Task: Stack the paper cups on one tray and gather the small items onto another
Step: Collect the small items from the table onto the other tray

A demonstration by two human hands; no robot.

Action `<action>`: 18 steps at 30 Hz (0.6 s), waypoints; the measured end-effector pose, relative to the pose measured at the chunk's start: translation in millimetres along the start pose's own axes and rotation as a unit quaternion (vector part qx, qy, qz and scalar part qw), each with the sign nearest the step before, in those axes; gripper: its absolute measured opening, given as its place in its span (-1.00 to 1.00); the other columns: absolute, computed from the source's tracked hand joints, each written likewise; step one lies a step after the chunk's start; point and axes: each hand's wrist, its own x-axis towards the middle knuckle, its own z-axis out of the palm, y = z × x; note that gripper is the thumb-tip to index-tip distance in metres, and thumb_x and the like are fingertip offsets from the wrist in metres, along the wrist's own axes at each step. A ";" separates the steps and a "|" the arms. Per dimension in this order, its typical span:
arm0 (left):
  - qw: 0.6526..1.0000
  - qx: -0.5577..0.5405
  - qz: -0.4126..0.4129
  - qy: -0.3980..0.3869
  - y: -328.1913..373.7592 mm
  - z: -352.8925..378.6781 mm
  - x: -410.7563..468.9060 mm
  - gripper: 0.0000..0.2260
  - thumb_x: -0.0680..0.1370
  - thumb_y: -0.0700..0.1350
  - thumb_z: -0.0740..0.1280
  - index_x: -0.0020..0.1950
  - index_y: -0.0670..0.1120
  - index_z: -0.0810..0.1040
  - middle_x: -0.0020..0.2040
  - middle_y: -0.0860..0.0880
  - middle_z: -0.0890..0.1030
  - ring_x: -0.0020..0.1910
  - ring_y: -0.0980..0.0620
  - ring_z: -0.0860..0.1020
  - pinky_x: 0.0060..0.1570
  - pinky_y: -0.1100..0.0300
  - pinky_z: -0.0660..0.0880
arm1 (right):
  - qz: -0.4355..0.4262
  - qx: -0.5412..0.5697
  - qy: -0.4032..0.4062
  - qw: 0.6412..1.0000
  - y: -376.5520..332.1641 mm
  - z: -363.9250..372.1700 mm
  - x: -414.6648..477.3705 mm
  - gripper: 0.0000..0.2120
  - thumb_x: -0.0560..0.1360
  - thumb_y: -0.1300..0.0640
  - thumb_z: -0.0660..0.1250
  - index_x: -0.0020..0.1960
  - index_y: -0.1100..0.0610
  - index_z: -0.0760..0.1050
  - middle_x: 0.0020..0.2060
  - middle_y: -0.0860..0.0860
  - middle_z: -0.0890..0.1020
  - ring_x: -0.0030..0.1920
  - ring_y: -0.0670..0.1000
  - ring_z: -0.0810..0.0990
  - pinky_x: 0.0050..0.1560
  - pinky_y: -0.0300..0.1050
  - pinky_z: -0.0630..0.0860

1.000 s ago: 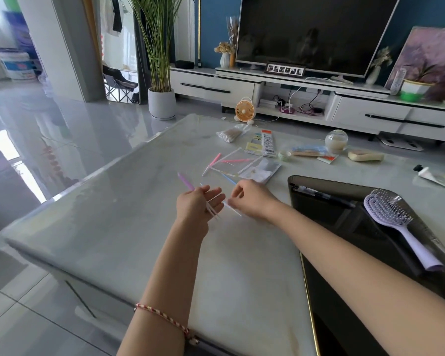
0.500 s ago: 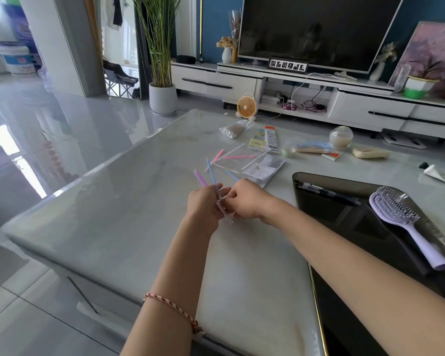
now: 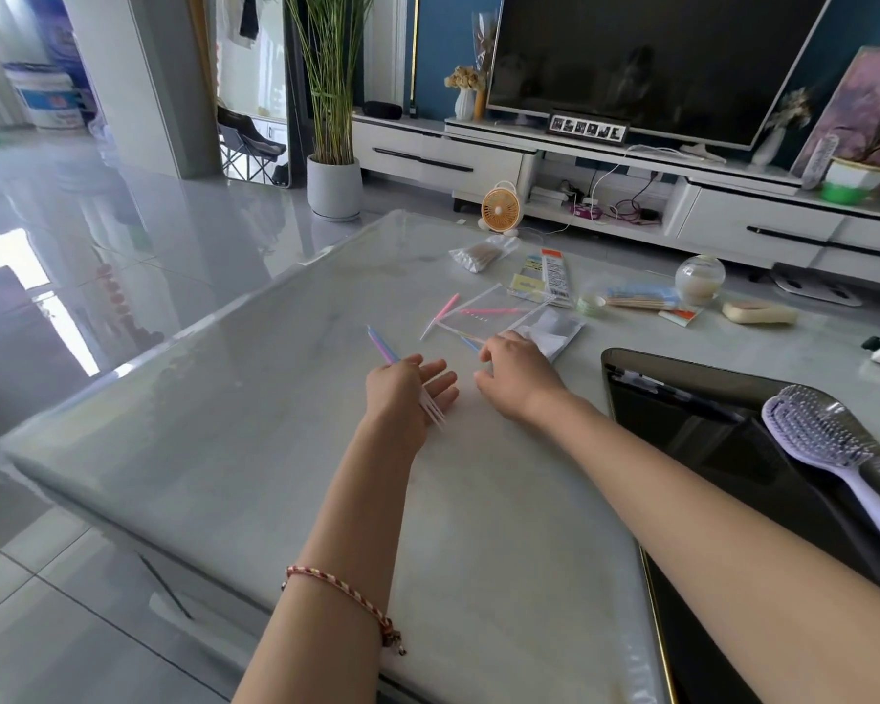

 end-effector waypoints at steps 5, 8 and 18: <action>1.000 0.011 -0.021 -0.006 -0.1 2.8 0.3 -0.80 0.59 -0.31 0.02 0.16 -0.22 0.35 -0.20 -0.15 0.50 -0.26 -0.05 0.52 -0.21 0.11 0.48 | 0.020 -0.050 0.020 0.998 -4.8 0.0 7.3 -0.85 0.52 0.18 0.18 -0.14 0.21 0.49 -0.05 0.23 0.54 0.16 0.23 0.46 0.01 -0.05 0.37; 1.000 0.015 -0.025 -0.001 -0.7 3.3 0.8 -0.84 0.59 -0.30 0.02 0.10 -0.23 0.35 -0.21 -0.15 0.50 -0.27 -0.04 0.52 -0.22 0.12 0.49 | 0.044 -0.048 -0.033 0.997 -7.9 -6.9 7.8 -0.63 0.48 0.20 0.23 -0.43 0.13 0.14 -0.43 0.07 0.29 -0.13 0.16 0.37 -0.29 -0.16 0.23; 0.998 0.010 -0.039 -0.047 -1.6 1.9 1.9 -0.82 0.59 -0.23 0.12 -0.17 -0.24 0.39 -0.31 -0.14 0.43 -0.52 0.00 0.52 -0.60 0.20 0.51 | 0.024 0.187 -0.098 0.977 -20.1 -7.0 1.8 -0.63 0.49 0.11 0.30 -0.44 0.23 0.35 -0.45 0.11 0.43 -0.41 0.02 0.37 -0.37 -0.15 0.29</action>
